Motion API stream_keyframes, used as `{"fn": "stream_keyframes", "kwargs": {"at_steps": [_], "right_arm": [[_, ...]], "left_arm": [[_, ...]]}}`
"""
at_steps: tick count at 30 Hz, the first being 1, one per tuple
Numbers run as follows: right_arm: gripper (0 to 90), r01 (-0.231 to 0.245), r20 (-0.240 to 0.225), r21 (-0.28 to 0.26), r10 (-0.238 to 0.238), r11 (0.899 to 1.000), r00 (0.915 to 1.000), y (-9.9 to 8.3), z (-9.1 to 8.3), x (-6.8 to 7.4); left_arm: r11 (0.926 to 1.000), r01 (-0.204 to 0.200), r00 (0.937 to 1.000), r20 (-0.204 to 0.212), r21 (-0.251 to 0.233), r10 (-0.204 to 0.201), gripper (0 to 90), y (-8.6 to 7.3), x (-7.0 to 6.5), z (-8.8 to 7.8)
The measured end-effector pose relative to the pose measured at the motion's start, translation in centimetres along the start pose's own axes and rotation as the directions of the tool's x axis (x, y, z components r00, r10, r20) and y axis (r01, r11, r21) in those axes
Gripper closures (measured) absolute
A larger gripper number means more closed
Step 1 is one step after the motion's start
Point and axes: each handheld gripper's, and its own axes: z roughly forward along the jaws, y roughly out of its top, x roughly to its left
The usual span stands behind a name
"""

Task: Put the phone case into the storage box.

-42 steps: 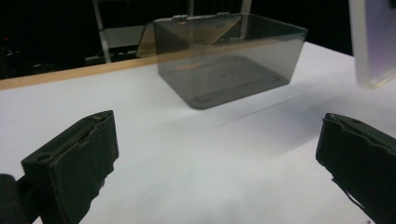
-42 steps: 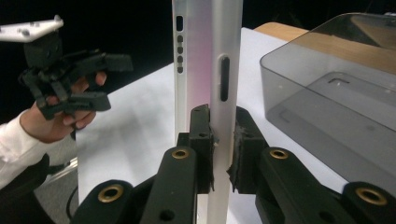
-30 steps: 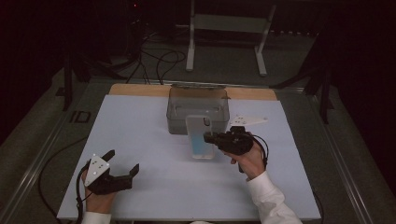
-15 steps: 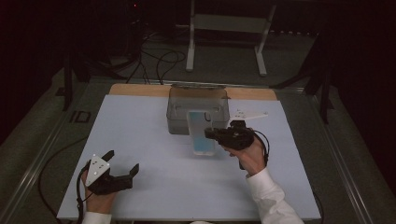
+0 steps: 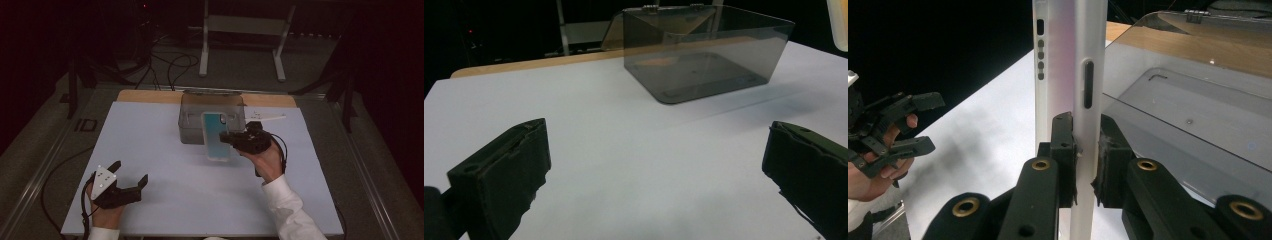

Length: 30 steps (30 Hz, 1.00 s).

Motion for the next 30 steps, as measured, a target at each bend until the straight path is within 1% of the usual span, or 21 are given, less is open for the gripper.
{"fn": "stream_keyframes", "kwargs": {"at_steps": [2,9,17,19,20,30], "right_arm": [[81.5,0.006,0.003,0.005,-0.006,1.000,1.0000,0.1,0.0,0.0],[81.5,-0.001,0.019,0.009,0.001,1.000,0.9998,0.7,0.0,0.0],[81.5,-0.014,0.061,0.035,0.011,0.999,0.9981,1.7,0.0,0.0],[81.6,-0.011,0.081,0.044,0.007,0.999,0.9967,1.9,0.1,0.0],[81.6,-0.007,0.085,0.048,0.003,0.999,0.9963,2.0,0.2,-0.1],[81.7,-0.024,0.120,0.076,0.015,0.997,0.9926,2.5,0.7,-0.3]], "left_arm": [[1.0000,-0.001,1.0000,-0.003,0.001,0.001,0.3,0.0,0.0,0.0],[1.0000,-0.002,1.0000,-0.007,-0.001,0.002,0.3,0.0,-0.1,0.0],[1.0000,-0.002,1.0000,-0.009,-0.001,0.002,0.3,0.0,-0.2,0.0],[1.0000,-0.002,1.0000,-0.008,-0.002,0.002,0.3,0.0,-0.1,0.0],[1.0000,-0.002,1.0000,-0.009,-0.001,0.002,0.3,0.0,-0.1,0.0],[1.0000,-0.001,0.9999,-0.012,-0.003,0.001,0.3,0.0,-0.2,0.0]]}}
